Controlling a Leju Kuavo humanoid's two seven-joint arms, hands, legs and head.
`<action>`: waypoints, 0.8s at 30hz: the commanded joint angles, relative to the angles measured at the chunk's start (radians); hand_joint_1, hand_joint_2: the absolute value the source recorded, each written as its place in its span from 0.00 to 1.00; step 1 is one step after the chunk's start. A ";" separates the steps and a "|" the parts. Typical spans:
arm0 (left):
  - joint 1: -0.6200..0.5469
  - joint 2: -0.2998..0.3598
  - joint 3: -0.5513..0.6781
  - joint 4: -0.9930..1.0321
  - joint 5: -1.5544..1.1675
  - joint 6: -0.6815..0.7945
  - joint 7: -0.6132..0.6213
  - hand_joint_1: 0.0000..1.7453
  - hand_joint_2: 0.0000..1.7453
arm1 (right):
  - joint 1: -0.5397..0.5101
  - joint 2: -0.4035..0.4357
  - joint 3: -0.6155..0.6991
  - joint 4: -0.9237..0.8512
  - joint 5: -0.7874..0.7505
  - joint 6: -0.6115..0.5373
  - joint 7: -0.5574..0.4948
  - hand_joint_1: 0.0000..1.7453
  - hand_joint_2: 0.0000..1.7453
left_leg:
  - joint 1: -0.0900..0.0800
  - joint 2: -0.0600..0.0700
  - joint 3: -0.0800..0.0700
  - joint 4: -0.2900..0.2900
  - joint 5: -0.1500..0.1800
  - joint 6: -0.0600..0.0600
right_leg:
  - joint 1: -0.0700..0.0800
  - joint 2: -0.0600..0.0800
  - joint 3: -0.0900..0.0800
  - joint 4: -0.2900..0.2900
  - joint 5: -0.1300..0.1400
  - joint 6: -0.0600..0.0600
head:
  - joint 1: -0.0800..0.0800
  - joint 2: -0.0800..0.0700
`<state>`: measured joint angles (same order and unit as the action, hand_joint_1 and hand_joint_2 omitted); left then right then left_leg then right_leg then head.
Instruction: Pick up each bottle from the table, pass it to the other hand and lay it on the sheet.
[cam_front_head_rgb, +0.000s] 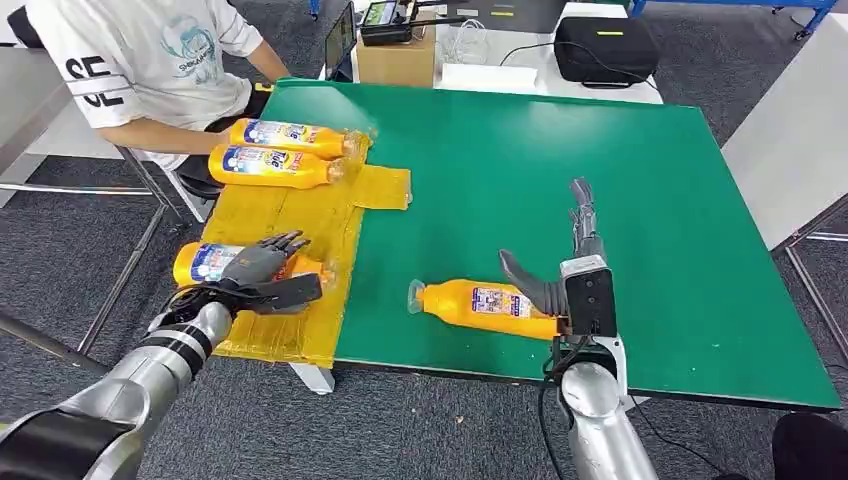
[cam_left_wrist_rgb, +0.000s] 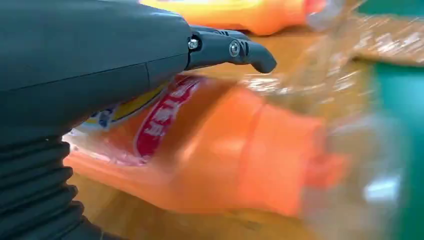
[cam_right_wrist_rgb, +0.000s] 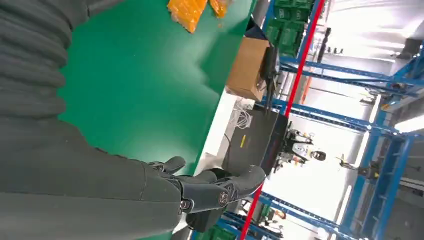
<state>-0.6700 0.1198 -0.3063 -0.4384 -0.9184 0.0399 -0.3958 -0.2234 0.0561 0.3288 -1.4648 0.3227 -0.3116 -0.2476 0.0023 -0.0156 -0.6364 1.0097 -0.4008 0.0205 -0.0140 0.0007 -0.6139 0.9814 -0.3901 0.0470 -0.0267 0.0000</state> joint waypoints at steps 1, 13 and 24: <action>0.089 0.025 0.122 -0.116 0.223 -0.120 -0.130 0.00 0.00 | -0.096 -0.042 0.011 0.186 0.004 0.035 0.021 0.00 1.00 | 0.000 0.005 0.003 -0.001 -0.001 -0.001 | 0.000 0.004 0.002 -0.001 0.000 -0.001 | 0.000 0.000; 0.321 -0.122 0.264 -0.576 0.872 -0.185 0.009 0.00 0.00 | -0.099 -0.066 0.081 0.291 0.221 0.056 0.190 0.00 0.00 | 0.000 0.004 0.005 0.000 -0.003 -0.001 | 0.001 0.001 0.003 -0.001 -0.003 -0.001 | 0.000 0.000; 0.322 -0.160 0.233 -0.582 0.971 -0.157 0.003 0.00 1.00 | -0.106 -0.073 0.084 0.378 0.285 0.095 0.237 0.00 1.00 | 0.000 0.002 0.002 0.000 -0.002 -0.002 | 0.001 0.001 0.001 -0.001 -0.002 -0.002 | 0.000 0.000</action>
<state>-0.3485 0.0057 -0.0885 -0.9797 -0.0080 -0.1064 -0.3925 -0.2750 0.0080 0.3746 -1.2443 0.5772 -0.2499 -0.0404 0.0020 -0.0154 -0.6401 1.0097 -0.4007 0.0201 -0.0141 0.0009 -0.6180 0.9811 -0.3901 0.0473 -0.0267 0.0000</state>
